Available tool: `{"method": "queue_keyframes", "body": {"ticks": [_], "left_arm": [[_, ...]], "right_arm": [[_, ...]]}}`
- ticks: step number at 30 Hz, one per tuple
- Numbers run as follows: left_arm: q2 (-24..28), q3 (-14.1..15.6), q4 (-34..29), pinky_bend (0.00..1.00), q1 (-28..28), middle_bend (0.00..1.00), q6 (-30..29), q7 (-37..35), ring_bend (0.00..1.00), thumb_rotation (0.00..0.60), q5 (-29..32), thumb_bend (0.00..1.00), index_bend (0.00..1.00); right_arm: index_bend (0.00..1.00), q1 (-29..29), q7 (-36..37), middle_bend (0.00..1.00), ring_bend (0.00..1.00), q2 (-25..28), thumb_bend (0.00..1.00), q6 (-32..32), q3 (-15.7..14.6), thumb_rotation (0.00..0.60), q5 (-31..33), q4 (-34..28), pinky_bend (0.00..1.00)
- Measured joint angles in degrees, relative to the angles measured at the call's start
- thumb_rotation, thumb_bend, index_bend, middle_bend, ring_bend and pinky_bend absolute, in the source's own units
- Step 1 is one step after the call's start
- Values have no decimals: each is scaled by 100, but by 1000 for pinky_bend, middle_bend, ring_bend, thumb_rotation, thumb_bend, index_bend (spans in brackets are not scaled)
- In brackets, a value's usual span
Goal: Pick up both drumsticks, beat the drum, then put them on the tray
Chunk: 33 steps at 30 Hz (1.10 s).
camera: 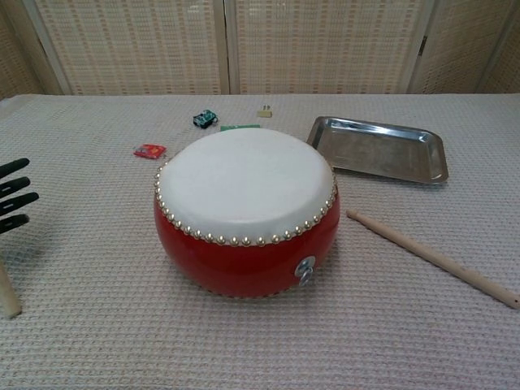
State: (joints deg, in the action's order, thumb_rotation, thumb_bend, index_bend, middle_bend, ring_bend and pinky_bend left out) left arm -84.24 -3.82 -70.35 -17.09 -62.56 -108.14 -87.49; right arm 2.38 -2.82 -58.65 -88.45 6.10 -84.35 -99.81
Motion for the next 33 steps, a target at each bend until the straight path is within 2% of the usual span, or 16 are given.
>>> {"method": "queue_keyframes", "body": {"ticks": [10,16,19,24,27,33], "left_arm": [[-3,48,-253,664,106,583,-352,831,519,600,73,451,471],[83,143,-525,676,193,628,-599,1258,549,600,24,414,526],[124,225,-640,679,241,637,-724,1414,555,546,-46,401,536],[140,312,-708,677,295,638,-878,1659,555,367,-133,362,539],[139,371,-741,677,324,631,-1004,1814,555,333,-210,352,539],[101,485,-702,678,371,642,-1161,2240,560,327,-341,351,563]], "right_arm": [[111,-27,-18,221,98,2,175,-72,-10,600,-61,-25,260],[111,-40,-7,221,98,1,175,-103,-23,600,-110,-36,260],[111,-42,3,221,98,5,175,-110,-28,600,-131,-44,260],[111,-38,-1,221,98,3,175,-113,-31,600,-156,-53,260],[111,-36,-14,221,98,7,175,-122,-32,600,-179,-70,260],[111,-47,-30,220,98,5,175,-144,-44,600,-207,-89,260]]}}
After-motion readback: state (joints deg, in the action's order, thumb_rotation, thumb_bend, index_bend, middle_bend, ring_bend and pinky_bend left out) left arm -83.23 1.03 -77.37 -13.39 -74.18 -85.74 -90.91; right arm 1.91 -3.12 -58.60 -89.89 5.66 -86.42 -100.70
